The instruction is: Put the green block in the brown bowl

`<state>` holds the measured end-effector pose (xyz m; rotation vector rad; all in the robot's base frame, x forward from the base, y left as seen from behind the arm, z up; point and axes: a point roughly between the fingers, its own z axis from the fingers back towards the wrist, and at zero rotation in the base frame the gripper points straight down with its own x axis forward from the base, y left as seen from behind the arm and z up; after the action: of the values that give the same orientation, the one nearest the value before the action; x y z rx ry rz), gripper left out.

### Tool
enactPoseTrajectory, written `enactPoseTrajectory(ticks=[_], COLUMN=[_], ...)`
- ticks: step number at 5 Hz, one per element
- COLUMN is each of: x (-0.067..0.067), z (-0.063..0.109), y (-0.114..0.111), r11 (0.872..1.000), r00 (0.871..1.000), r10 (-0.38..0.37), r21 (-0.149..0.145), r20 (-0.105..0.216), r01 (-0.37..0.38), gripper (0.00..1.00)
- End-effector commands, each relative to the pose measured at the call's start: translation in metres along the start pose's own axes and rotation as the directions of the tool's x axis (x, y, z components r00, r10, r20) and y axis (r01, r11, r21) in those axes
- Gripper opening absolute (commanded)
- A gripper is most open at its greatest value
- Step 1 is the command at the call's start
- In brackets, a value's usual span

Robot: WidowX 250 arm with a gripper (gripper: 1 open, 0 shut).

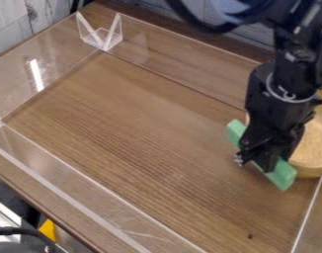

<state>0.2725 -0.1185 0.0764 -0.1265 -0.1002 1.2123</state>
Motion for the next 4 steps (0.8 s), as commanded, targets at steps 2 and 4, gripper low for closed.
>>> enactPoseTrajectory(ticks=[2,4], x=[0.021,0.005], z=[0.005,-0.013], y=[-0.015,-0.037], r11=[0.998,0.998], r00=[1.000,1.000], r10=[0.012,0.014], r21=[-0.056,-0.065], r20=[-0.001,-0.011], r01=[-0.012,-0.015], gripper=[0.00,0.00])
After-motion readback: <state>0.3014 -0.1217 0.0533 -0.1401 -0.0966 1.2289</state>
